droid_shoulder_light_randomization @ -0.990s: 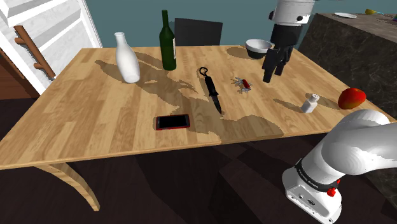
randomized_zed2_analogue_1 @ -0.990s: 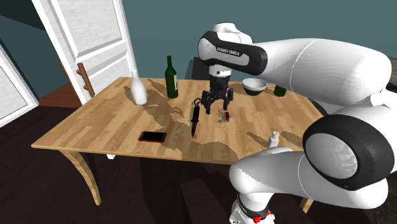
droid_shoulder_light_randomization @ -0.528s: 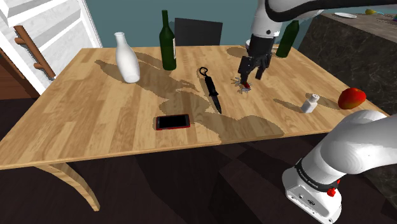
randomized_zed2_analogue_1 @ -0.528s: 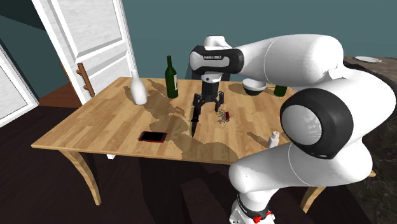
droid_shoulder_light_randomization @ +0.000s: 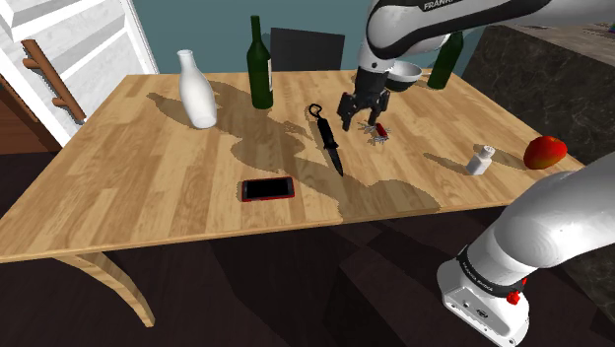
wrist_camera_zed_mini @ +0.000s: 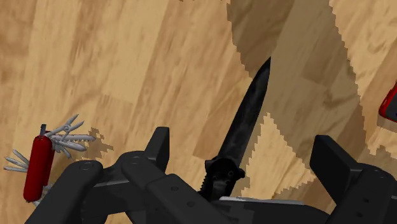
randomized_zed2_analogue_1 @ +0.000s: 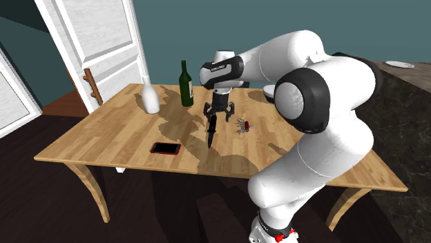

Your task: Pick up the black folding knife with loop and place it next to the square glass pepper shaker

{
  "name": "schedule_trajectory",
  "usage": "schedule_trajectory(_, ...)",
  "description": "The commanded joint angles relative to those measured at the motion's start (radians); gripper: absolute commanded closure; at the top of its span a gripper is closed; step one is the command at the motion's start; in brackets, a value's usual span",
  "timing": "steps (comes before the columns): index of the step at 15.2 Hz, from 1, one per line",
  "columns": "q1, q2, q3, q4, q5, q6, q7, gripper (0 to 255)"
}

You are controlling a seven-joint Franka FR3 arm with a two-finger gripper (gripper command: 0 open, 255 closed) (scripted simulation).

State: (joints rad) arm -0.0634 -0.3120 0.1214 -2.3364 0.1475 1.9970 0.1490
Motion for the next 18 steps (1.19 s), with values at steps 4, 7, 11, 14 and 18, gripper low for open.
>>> schedule_trajectory(4, -0.022, 0.173, 0.014, 0.085, -0.021, 0.130, 0.098, 0)
schedule_trajectory(7, -0.033, 0.276, 0.013, 0.149, -0.041, 0.194, 0.155, 0)
schedule_trajectory(11, -0.041, 0.413, 0.002, 0.248, -0.071, 0.261, 0.231, 0)
schedule_trajectory(14, -0.043, 0.498, -0.010, 0.318, -0.089, 0.294, 0.276, 0)
schedule_trajectory(18, -0.040, 0.531, -0.010, 0.305, -0.091, 0.340, 0.278, 0)
